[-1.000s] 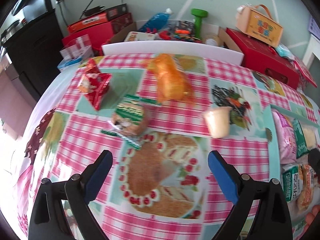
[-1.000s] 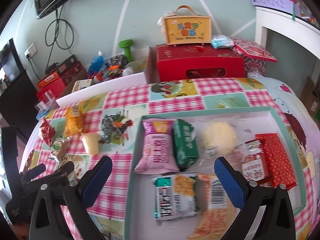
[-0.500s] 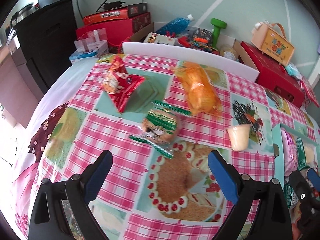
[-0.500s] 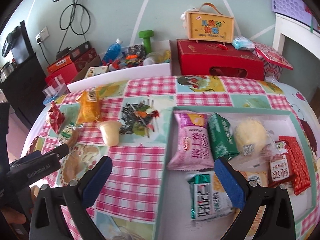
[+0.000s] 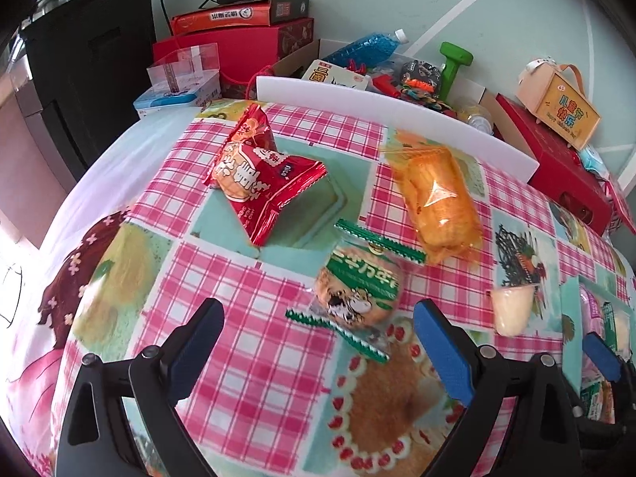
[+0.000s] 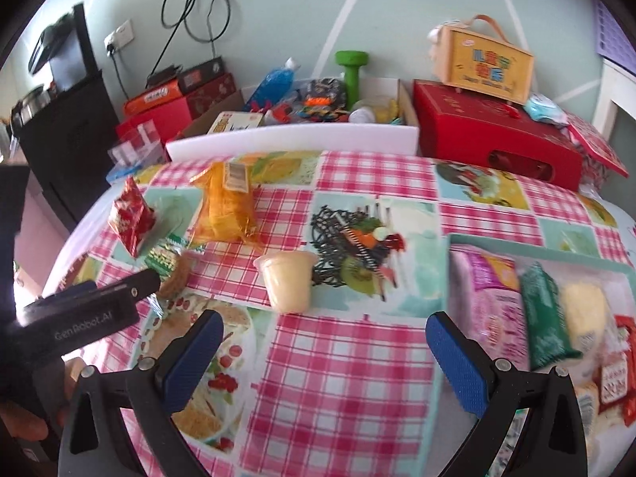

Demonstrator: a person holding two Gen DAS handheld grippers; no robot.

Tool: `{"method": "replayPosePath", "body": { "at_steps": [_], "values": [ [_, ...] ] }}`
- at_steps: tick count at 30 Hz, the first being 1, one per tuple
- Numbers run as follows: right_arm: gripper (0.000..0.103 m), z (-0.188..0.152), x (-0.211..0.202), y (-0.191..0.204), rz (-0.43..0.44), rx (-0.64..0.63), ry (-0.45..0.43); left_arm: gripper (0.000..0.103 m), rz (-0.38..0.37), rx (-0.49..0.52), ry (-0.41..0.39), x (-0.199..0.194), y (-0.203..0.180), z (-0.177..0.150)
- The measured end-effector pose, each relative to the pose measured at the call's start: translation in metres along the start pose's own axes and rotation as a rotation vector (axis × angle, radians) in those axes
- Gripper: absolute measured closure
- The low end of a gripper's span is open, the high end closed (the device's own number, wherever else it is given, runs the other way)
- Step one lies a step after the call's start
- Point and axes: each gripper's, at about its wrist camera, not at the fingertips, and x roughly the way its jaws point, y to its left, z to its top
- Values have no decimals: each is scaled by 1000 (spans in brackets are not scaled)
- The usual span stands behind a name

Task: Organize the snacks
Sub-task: 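Grasp the cream pudding cup with right tool while left tool grasps green-labelled biscuit packet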

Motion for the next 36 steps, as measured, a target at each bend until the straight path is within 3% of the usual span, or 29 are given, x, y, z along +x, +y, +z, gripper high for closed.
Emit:
{"method": "replayPosePath", "body": {
  "at_steps": [7, 15, 21, 26, 31, 36],
  "values": [
    [0, 3, 26, 10, 17, -28, 3, 10, -4, 41, -7, 17, -5, 4],
    [1, 12, 42, 11, 9, -54, -14, 39, -39, 66, -13, 26, -11, 5],
    [19, 16, 48, 19, 10, -100, -26, 51, -58, 86, -36, 28, -16, 7],
    [39, 17, 52, 24, 10, -111, -28, 52, -71, 75, -43, 28, -16, 8],
    [51, 16, 52, 26, 21, -113, -27, 52, -79, 73, -46, 27, -14, 5],
    [52, 15, 53, 25, 26, -99, -19, 52, -88, 71, -45, 25, -16, 4]
  ]
}}
